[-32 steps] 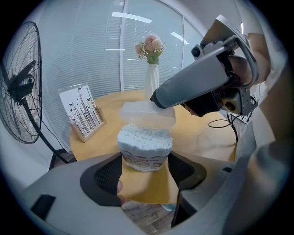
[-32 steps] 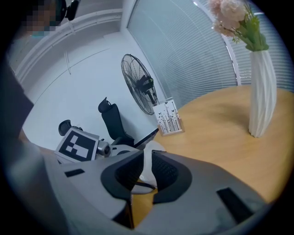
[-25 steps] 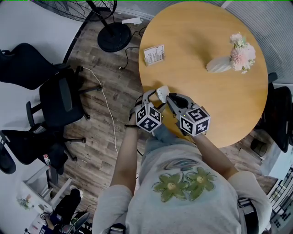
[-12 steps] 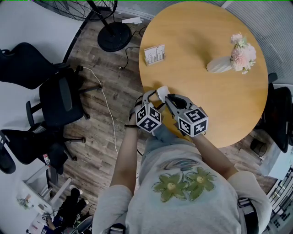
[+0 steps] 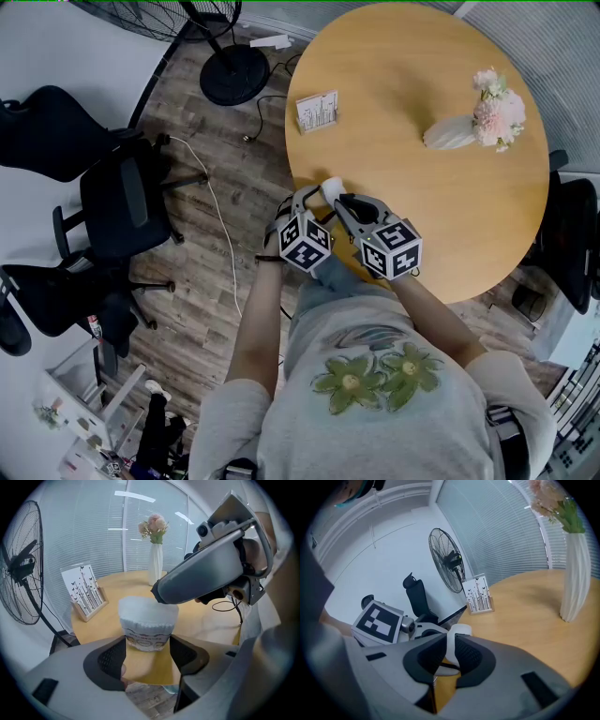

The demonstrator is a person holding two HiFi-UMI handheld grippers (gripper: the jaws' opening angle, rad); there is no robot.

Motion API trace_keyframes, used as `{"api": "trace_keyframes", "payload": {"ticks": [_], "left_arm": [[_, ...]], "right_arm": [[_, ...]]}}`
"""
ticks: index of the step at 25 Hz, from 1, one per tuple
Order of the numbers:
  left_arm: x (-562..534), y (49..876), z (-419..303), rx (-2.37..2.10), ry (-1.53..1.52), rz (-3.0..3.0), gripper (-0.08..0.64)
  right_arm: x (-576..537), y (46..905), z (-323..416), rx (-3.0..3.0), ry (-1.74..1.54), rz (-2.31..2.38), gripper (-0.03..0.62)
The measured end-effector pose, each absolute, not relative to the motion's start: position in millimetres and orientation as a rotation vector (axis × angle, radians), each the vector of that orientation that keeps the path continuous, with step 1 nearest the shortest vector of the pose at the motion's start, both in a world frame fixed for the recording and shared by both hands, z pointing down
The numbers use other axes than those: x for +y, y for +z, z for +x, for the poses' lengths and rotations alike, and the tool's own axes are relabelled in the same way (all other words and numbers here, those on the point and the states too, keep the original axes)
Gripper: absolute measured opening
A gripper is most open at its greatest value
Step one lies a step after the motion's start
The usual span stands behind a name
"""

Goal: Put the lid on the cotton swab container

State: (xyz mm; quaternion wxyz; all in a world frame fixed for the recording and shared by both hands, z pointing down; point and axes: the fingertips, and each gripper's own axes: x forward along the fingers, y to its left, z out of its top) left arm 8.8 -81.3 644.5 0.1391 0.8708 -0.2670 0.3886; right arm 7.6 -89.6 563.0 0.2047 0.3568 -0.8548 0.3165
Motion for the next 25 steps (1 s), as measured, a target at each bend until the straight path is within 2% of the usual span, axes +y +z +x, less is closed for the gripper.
{"api": "trace_keyframes", "payload": {"ticks": [22,25], "left_arm": [[-80.2,644.5,9.6,-0.775,1.120,2.517,0.290],[-79.9,644.1,9.4,-0.774,1.122,2.520,0.284]], "right_arm": [[-89.4,568.3,3.7,-2.342,0.926,0.951,0.058],[-91.3,569.8,5.4,-2.316,0.921,0.960,0.019]]}}
